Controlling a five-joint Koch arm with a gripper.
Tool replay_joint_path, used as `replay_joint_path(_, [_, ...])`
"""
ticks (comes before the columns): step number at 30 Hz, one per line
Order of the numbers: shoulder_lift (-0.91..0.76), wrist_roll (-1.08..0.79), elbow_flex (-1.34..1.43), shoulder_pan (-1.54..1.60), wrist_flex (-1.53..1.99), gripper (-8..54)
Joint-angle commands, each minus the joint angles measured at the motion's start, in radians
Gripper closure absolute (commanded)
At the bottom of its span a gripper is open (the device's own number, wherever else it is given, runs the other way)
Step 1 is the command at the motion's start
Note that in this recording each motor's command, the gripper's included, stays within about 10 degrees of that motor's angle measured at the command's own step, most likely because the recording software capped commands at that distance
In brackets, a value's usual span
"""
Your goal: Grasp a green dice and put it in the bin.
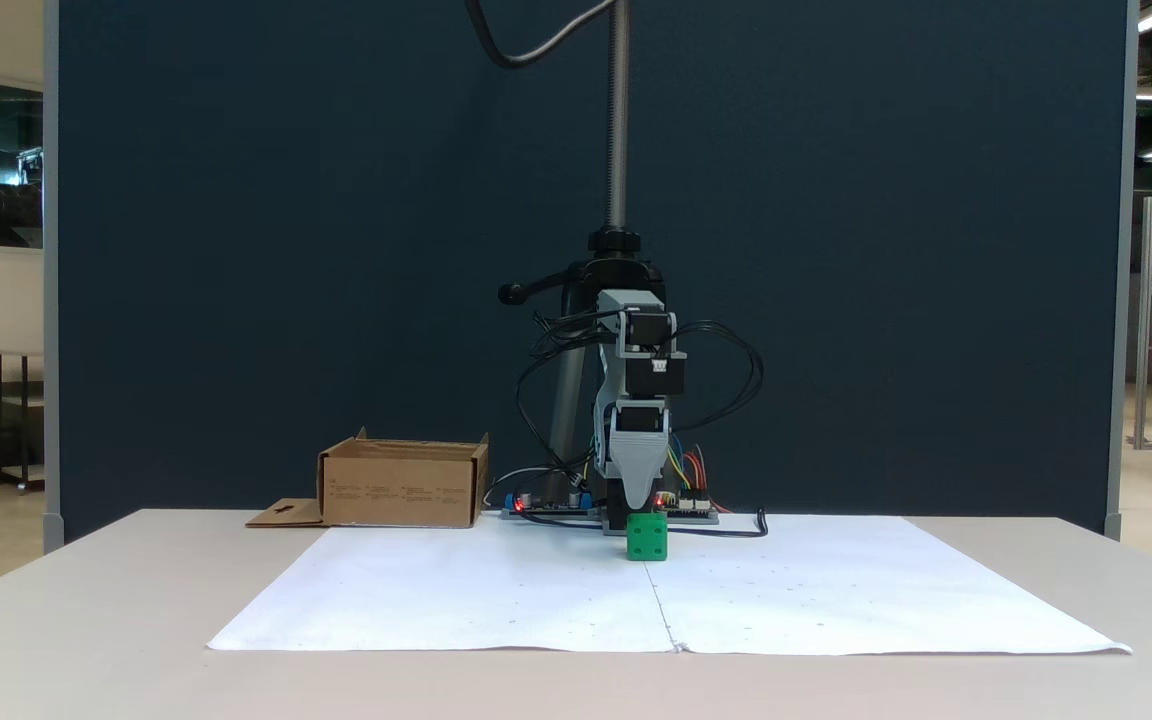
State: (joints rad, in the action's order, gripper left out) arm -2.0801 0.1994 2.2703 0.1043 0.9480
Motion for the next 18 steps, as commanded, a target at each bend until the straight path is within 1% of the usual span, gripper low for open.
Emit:
replay_joint_path(1, [0.002,0.063,-0.003,0.003,-0.043,1.6])
replay_joint_path(13, [0.06,0.063,0.032,0.006,-0.098,1.5])
replay_joint_path(18, [0.054,0.074,0.106,0.023,-0.216,2.3])
